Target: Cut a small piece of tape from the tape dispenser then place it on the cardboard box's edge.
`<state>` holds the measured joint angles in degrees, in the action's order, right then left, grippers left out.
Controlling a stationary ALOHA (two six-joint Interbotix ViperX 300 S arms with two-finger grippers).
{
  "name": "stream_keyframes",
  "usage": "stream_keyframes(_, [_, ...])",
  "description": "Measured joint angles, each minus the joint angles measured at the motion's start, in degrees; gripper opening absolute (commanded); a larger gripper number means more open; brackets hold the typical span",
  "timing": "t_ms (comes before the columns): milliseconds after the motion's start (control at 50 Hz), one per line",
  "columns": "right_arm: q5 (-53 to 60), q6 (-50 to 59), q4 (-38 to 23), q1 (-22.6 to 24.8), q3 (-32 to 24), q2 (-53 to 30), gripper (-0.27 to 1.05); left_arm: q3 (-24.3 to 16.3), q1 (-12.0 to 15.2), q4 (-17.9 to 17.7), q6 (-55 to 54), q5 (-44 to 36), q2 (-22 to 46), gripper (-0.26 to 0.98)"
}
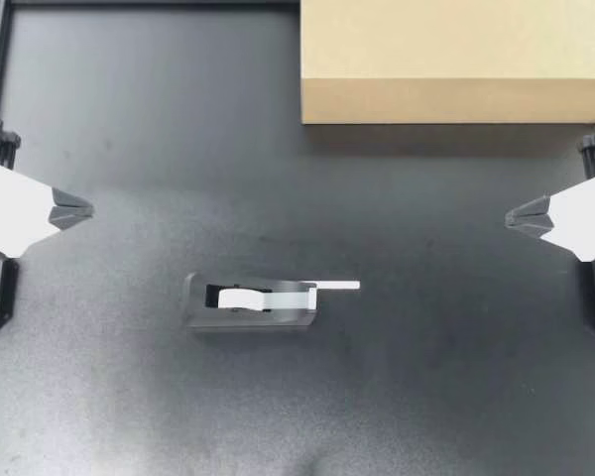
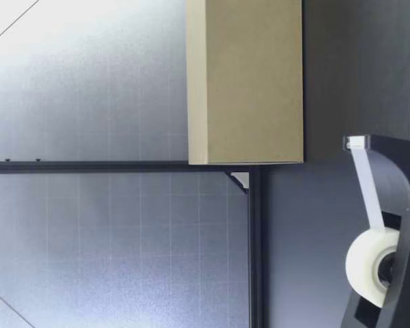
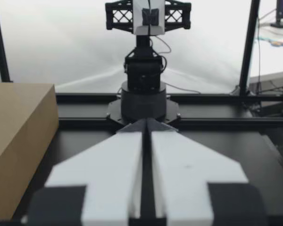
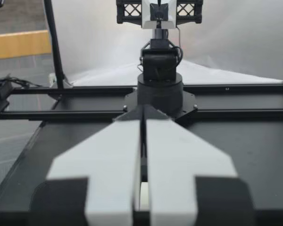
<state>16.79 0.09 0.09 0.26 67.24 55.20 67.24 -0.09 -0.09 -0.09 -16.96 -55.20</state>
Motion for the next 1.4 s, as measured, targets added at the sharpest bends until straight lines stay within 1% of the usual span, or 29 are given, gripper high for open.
stream_keyframes(60, [0.0, 0.0, 0.0, 0.0, 0.1, 0.0, -0.12, -0.1, -0.1, 0.0, 0.2, -0.3, 0.1, -0.12])
stream_keyframes(180, [0.4, 0.0, 0.0, 0.0, 0.0, -0.5, -0.12, -0.1, -0.5, -0.1, 0.6, -1.0, 0.1, -0.12])
stream_keyframes(280, [0.8, 0.0, 0.3, 0.1, -2.0, -3.2, -0.12, 0.2, -0.5, 0.0, 0.9, -1.4, 0.2, -0.12])
stream_keyframes(400, [0.6, 0.5, 1.8, -0.2, -6.3, -10.2, -0.12, 0.8, -0.5, -0.1, 1.1, -1.8, 0.7, -0.12])
stream_keyframes(560, [-2.9, 2.7, 4.0, -1.3, -13.9, -22.7, -0.12, 1.1, -0.5, -0.1, 1.1, -1.8, 2.0, -0.12])
stream_keyframes(680, [-9.8, 4.3, 4.1, -1.5, -21.1, -32.4, -0.12, 1.4, -0.5, -0.1, 1.1, -1.8, 3.1, -0.12])
stream_keyframes(760, [-16.8, 4.3, 4.2, -1.5, -26.3, -38.8, -0.12, 1.8, -0.6, -0.1, 1.1, -1.8, 3.3, -0.12])
stream_keyframes(1000, [-36.7, 4.0, 4.5, -1.5, -39.9, -52.8, -0.12, 2.8, -0.6, -0.1, 1.1, -1.9, 3.5, -0.12])
stream_keyframes(1120, [-44.0, 3.3, 4.6, -1.8, -44.6, -57.2, -0.12, 3.2, -0.6, -0.1, 1.1, -1.8, 3.4, -0.12])
stream_keyframes(1260, [-50.0, 1.3, 5.7, -2.8, -48.3, -60.5, -0.12, 3.7, -0.6, -0.1, 1.1, -1.9, 3.5, -0.12])
stream_keyframes(1320, [-52.6, -0.6, 7.6, -3.3, -49.8, -62.0, -0.12, 4.1, -0.6, -0.1, 1.1, -1.8, 3.5, -0.12])
stream_keyframes(1400, [-56.4, -5.4, 11.6, -4.5, -51.9, -63.8, -0.12, 4.4, -0.6, -0.1, 1.1, -1.9, 3.5, -0.12])
